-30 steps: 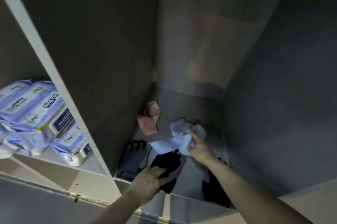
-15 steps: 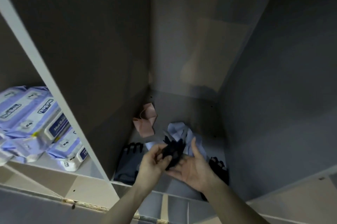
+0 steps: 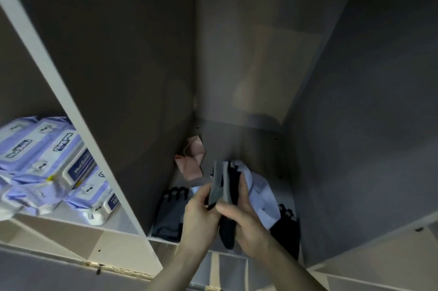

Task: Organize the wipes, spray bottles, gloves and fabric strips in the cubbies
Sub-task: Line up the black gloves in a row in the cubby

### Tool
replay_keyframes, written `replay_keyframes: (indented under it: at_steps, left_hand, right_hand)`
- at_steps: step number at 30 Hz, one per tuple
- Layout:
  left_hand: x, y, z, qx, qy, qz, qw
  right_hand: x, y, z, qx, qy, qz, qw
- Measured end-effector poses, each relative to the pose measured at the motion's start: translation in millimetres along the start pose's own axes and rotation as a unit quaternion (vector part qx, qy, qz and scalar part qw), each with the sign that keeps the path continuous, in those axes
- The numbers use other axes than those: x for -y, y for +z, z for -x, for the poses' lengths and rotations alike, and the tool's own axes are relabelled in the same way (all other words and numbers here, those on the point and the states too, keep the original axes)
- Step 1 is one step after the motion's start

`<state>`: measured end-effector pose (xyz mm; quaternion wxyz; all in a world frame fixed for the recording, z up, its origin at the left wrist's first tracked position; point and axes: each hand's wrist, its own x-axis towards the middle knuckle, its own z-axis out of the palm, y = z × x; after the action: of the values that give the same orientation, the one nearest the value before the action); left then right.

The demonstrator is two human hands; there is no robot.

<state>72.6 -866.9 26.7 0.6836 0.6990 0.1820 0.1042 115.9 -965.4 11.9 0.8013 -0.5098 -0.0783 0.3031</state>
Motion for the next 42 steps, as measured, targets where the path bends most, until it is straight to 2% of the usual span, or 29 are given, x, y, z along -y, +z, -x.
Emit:
replay_keyframes:
  at_steps: [4,6,8,11,17,21,25,30,35,38,40,42]
  left_hand:
    - [-6,1,2,-0.077,0.041,-0.039,0.995]
    - [-14,-3,1,-0.083,0.017,0.026,0.996]
    - [-22,-10,-2,-0.058,-0.040,0.119,0.990]
    - [-30,-22,-5,-0.017,-0.091,0.210,0.973]
    - [-43,-41,-1,0.057,-0.090,0.354,0.929]
    - [-49,-45,3,0.076,-0.102,0.425,0.896]
    - [-49,-54,4,0.102,-0.141,0.418,0.892]
    - [-57,-44,13,0.120,-0.125,0.305,0.937]
    - [-56,-16,21,0.138,-0.126,0.317,0.930]
    - [-45,-5,22,0.147,-0.111,0.317,0.931]
    - [-39,-1,24,0.146,-0.095,0.292,0.940]
    - [-30,0,24,0.146,-0.084,0.262,0.950]
  right_hand:
    - [2,-1,5,0.008,-0.009,-0.190,0.982]
    - [10,-6,9,-0.005,-0.015,-0.221,0.975]
    - [18,-12,13,-0.032,-0.011,-0.243,0.969]
    - [34,-10,21,-0.029,0.016,-0.230,0.973]
    - [50,-13,28,-0.068,0.038,-0.172,0.982]
    - [48,-12,25,-0.091,0.032,-0.156,0.983]
    - [57,-9,29,-0.059,0.025,-0.165,0.984]
    - [64,11,34,-0.055,-0.006,-0.153,0.987]
    - [59,36,35,-0.053,0.013,-0.149,0.987]
    - [46,42,31,-0.061,0.019,-0.113,0.992]
    - [39,49,29,-0.049,0.000,-0.090,0.995]
    - [30,53,27,-0.071,-0.025,-0.033,0.997]
